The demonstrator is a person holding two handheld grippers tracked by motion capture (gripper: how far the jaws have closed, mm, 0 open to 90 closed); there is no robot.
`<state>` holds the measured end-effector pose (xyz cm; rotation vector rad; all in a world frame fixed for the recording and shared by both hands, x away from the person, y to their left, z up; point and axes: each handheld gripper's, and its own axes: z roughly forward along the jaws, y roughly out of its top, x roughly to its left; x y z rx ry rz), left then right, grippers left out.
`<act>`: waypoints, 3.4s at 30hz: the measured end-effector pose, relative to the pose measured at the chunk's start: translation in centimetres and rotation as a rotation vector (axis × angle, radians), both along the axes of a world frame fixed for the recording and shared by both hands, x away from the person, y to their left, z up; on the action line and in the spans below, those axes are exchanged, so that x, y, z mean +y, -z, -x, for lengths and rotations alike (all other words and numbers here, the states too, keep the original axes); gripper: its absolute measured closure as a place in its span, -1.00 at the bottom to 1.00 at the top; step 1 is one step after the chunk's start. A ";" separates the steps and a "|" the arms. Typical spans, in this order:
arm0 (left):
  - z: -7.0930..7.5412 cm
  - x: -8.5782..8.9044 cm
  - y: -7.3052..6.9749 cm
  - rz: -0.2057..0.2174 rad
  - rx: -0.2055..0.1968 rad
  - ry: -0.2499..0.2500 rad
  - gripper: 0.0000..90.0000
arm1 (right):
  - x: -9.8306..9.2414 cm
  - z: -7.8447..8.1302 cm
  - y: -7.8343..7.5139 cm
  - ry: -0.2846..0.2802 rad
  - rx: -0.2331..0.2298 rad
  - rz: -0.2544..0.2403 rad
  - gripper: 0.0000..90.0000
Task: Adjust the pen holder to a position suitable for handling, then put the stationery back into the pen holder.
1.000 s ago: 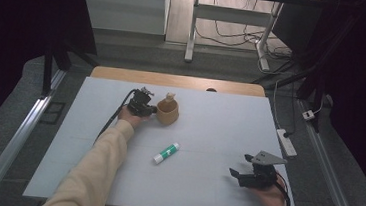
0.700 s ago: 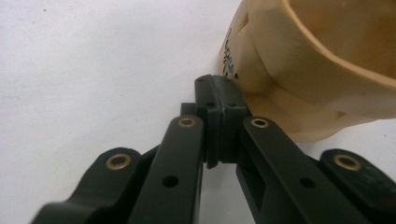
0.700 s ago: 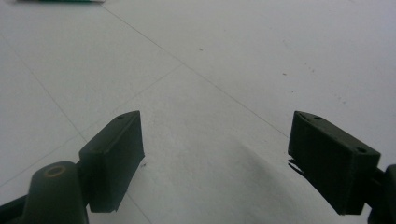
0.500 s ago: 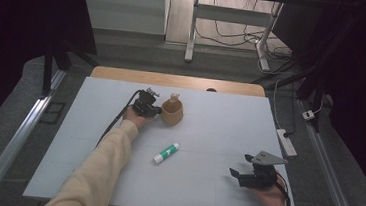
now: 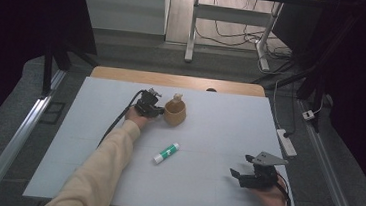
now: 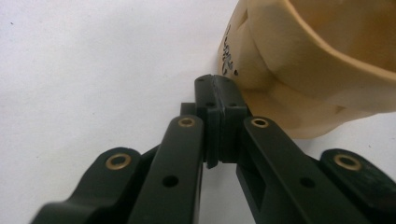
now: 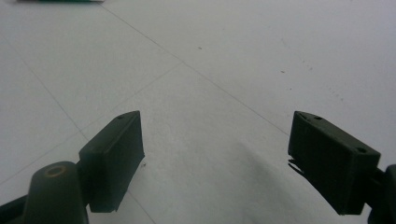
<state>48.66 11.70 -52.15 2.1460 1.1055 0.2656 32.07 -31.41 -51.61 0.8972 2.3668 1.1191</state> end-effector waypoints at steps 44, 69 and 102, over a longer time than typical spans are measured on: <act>9.9 3.9 -4.3 0.036 -0.025 0.134 -0.19 | 0.0 0.1 0.0 0.006 -0.016 0.001 -0.59; 11.8 2.3 -4.8 0.022 -0.012 0.231 -0.20 | 0.1 0.1 0.0 0.004 -0.008 0.002 -0.59; 13.3 -2.4 -2.5 -0.141 0.094 0.332 -0.34 | 0.1 0.0 0.2 0.000 -0.001 0.010 -0.59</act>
